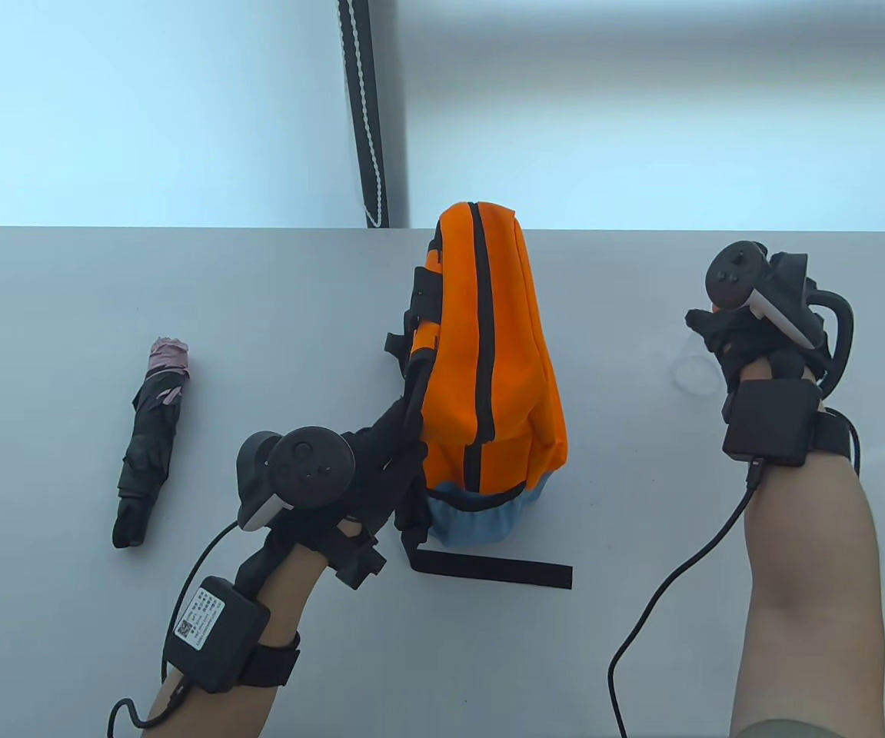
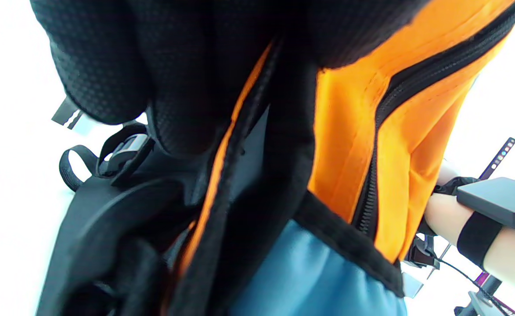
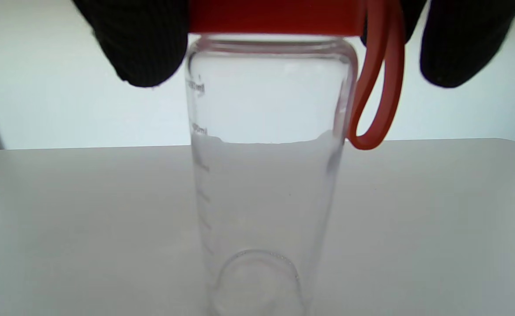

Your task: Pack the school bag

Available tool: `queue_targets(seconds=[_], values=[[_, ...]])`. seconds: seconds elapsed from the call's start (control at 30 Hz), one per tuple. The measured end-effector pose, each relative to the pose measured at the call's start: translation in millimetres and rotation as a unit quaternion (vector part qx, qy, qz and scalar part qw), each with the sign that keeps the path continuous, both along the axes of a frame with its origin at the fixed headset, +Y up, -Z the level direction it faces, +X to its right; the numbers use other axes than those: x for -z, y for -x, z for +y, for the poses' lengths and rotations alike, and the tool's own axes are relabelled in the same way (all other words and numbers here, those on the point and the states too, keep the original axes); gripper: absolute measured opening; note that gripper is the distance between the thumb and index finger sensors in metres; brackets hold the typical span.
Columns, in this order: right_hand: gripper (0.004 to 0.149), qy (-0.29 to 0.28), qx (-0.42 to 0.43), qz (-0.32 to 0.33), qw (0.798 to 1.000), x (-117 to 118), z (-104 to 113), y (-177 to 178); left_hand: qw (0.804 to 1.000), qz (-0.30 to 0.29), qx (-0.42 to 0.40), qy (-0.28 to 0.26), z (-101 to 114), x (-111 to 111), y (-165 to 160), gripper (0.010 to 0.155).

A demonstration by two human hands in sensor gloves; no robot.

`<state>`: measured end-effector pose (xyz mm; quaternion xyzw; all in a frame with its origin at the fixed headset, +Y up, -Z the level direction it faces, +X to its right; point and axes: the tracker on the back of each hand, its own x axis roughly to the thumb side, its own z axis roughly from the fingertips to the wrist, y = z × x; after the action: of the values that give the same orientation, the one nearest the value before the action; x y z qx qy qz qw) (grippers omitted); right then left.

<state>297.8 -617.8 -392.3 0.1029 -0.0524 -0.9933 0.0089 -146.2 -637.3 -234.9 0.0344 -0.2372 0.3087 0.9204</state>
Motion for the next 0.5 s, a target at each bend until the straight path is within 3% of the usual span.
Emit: queue_targets(seconds=[0.27, 0.5], values=[[0.097, -0.037, 0.014, 0.005, 0.999, -3.1, 2.4, -0.6, 1.000, 0.002, -0.002, 0.005, 0.2, 0.8, 0.7, 0.070], [0.099, -0.063, -0.002, 0.057, 0.996, -33.2, 19.8, 21.0, 1.000, 0.003, 0.004, 0.006, 0.6, 0.5, 2.3, 0.077]])
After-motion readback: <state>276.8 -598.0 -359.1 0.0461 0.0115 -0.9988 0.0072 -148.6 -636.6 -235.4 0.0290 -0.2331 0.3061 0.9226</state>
